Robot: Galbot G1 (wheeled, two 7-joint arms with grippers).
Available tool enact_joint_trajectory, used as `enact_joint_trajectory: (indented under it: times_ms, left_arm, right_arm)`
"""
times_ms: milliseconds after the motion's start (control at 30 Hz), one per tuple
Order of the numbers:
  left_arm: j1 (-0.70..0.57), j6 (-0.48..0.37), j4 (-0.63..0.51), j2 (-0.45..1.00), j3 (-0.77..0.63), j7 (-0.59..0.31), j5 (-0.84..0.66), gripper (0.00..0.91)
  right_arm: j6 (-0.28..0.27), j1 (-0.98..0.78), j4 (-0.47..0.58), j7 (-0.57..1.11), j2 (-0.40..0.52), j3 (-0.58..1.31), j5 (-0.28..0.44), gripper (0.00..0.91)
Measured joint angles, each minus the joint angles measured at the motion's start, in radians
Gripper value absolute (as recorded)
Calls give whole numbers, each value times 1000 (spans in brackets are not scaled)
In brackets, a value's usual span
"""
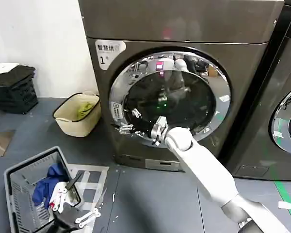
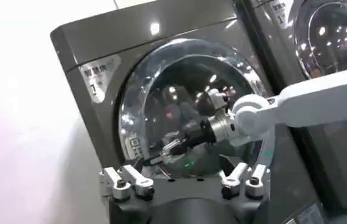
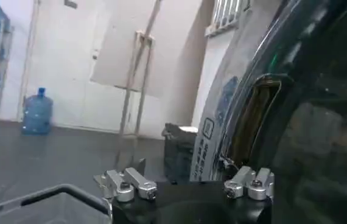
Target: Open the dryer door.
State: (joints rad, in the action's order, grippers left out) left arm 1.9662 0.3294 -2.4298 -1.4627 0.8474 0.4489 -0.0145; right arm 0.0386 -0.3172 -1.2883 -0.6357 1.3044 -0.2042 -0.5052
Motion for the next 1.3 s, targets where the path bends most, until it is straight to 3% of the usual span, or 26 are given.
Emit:
enact_joint_trajectory:
  times_ms: [200, 633, 867, 1300]
  left_arm:
    - [-23, -10, 27, 14, 27, -2, -46, 907]
    - [-125, -55, 138, 111, 155, 18, -196, 907]
    - [-169, -81, 163, 162, 192, 26, -240, 907]
    - [-254, -94, 206, 261, 187, 29, -244, 907]
  right_arm:
    - [16, -21, -57, -48, -43, -5, -55, 907]
    - [154, -55, -114, -266, -146, -7, -144, 907]
    - [166, -67, -123, -431, -178, 16, -194, 907]
    - [203, -113, -181, -706, -252, 58, -222, 907]
